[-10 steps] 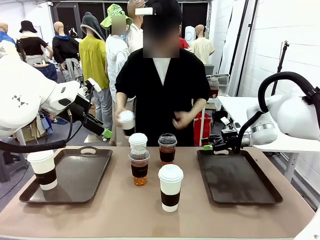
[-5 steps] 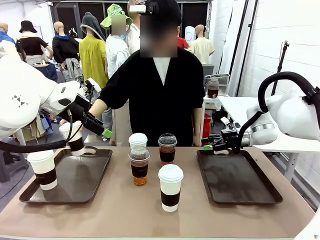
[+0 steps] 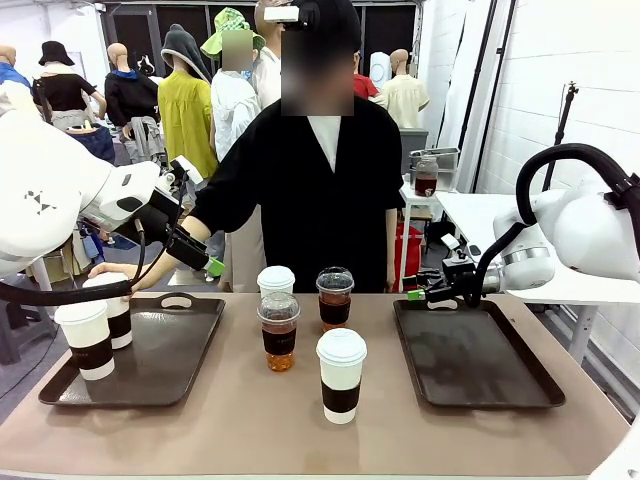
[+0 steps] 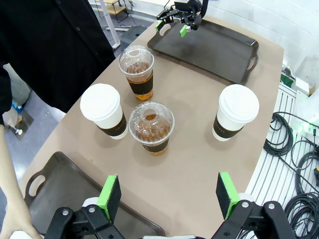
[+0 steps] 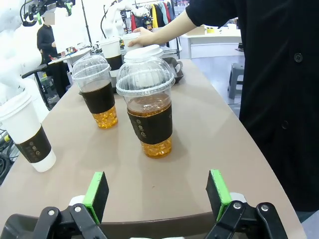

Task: Distribute the coffee onto the tray.
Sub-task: Pick up one iced Americano and place it on the right Handle tray.

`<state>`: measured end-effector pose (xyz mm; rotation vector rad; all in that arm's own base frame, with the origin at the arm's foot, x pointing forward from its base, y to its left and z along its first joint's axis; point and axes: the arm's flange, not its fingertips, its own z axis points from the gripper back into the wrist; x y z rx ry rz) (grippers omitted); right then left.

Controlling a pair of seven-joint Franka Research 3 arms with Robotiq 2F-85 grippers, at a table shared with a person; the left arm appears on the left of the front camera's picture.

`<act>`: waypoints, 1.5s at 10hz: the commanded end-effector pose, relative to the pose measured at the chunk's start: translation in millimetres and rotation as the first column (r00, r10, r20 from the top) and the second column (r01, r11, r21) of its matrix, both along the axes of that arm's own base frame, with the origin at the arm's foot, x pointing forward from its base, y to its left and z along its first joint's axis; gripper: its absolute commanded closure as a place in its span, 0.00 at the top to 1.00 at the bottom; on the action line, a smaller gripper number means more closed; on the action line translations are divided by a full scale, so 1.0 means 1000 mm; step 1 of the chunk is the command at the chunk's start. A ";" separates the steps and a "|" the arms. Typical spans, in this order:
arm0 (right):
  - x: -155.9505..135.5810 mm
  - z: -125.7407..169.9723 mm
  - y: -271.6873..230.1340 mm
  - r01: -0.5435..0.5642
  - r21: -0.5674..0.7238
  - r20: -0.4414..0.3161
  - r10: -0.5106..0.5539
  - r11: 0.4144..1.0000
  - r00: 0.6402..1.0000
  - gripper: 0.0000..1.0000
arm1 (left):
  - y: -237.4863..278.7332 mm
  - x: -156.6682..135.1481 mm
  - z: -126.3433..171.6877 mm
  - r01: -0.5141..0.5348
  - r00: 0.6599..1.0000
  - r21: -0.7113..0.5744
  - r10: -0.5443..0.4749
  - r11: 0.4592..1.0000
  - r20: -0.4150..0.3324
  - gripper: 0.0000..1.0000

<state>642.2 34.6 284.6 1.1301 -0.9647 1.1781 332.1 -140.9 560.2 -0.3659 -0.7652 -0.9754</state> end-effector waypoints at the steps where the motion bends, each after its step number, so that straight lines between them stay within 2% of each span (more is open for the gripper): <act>1: 0.000 0.000 0.000 0.000 0.000 0.000 0.000 1.000 1.000 1.00 | 0.001 0.000 -0.001 0.003 1.000 -0.007 -0.003 1.000 -0.005 1.00; 6: -0.025 -0.034 0.042 -0.016 0.071 -0.014 0.017 0.997 1.000 1.00 | 0.001 0.000 -0.001 0.003 1.000 -0.007 -0.003 1.000 -0.005 1.00; 8: -0.036 -0.045 0.059 -0.005 0.096 0.028 0.002 0.995 1.000 1.00 | 0.001 0.000 -0.001 0.003 1.000 -0.007 -0.003 1.000 -0.005 1.00; 14: -0.047 -0.050 0.088 -0.008 0.109 0.069 0.001 0.994 0.998 1.00 | 0.001 0.000 -0.001 0.003 1.000 -0.007 -0.003 1.000 -0.005 1.00; 15: -0.040 -0.051 0.085 -0.058 0.111 0.029 0.055 0.992 0.998 1.00 | 0.001 0.000 -0.001 0.003 1.000 -0.007 -0.003 1.000 -0.005 1.00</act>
